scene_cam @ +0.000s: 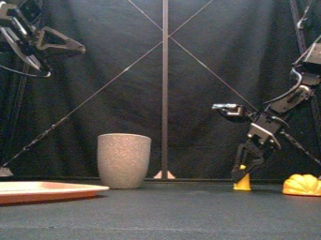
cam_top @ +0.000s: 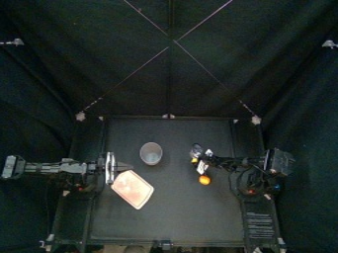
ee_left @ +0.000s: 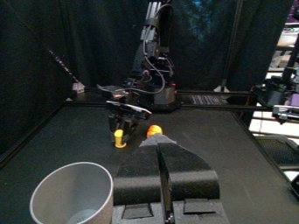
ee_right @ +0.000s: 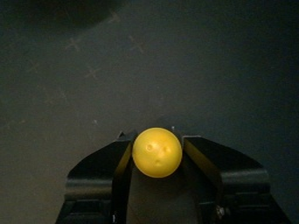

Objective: Pick the yellow can then place it in the grey bowl
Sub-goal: Place yellow can in the grey bowl

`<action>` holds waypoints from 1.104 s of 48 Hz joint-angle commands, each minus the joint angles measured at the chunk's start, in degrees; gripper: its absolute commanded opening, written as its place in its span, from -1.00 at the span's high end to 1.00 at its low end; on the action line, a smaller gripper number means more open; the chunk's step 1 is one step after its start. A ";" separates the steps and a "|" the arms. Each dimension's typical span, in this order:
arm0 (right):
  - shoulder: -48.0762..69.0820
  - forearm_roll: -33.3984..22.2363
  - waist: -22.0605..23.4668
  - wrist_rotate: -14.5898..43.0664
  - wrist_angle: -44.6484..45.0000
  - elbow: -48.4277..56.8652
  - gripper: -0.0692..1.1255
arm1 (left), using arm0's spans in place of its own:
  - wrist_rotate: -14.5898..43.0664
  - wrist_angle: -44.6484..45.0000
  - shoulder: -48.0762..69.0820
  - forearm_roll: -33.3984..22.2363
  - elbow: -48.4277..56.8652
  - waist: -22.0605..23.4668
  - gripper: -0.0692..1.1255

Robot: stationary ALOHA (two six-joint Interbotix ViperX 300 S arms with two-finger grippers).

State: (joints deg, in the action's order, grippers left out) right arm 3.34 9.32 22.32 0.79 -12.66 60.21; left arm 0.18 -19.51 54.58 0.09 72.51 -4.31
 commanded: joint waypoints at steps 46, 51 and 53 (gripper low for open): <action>1.05 -3.78 -6.86 -0.44 0.35 -27.60 -0.15 | 0.09 -0.53 -0.26 -0.09 -0.79 -0.18 0.81; -3.60 -5.54 -7.56 -0.35 -2.29 -31.38 -0.15 | 0.09 -0.53 -0.26 -0.09 -0.53 -0.09 0.81; -5.36 -6.06 -7.73 -0.26 -3.43 -32.70 -0.15 | 0.09 -0.53 -0.26 -0.18 -0.44 -0.18 0.81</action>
State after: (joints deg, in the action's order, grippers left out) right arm -0.62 4.22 14.94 0.44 -13.89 31.03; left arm 0.18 -19.51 54.58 -0.09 72.77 -4.31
